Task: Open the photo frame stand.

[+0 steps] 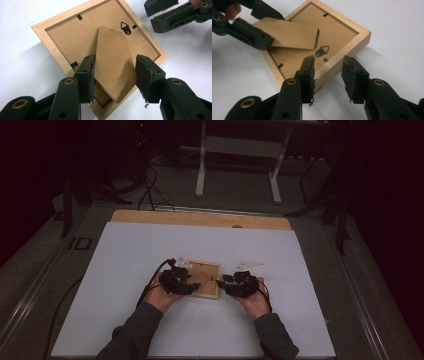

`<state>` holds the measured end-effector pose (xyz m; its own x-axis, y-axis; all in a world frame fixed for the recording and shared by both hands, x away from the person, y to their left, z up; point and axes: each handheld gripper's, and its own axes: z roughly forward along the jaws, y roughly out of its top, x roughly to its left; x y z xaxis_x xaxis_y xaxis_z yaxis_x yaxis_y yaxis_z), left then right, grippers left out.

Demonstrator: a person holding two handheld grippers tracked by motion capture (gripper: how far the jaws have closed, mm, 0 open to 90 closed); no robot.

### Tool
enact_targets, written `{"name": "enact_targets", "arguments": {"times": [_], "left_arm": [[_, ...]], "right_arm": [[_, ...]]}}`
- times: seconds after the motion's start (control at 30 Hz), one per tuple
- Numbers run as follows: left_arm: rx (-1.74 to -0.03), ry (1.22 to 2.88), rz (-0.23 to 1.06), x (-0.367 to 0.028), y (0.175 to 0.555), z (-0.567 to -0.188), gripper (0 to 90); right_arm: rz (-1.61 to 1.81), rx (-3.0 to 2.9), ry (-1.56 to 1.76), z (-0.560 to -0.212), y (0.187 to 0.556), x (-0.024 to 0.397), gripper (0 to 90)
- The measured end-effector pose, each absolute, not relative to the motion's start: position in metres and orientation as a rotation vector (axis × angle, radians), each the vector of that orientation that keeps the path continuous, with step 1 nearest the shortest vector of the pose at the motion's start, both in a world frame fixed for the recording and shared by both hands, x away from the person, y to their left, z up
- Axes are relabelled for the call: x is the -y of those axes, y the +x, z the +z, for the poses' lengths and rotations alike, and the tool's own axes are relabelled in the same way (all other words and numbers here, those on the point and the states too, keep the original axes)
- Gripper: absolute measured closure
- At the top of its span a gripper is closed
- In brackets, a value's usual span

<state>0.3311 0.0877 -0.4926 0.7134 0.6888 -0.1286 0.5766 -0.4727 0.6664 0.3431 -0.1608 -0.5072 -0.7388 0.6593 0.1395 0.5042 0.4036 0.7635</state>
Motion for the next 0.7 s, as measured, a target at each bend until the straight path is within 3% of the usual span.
{"name": "enact_targets", "arguments": {"times": [0.7], "left_arm": [[-0.863, 2.158, 0.366, -0.089, 0.307, -0.5, 52.7]], "right_arm": [[1.311, -2.476, 1.152, -0.509, 0.363, 0.161, 46.8]]}}
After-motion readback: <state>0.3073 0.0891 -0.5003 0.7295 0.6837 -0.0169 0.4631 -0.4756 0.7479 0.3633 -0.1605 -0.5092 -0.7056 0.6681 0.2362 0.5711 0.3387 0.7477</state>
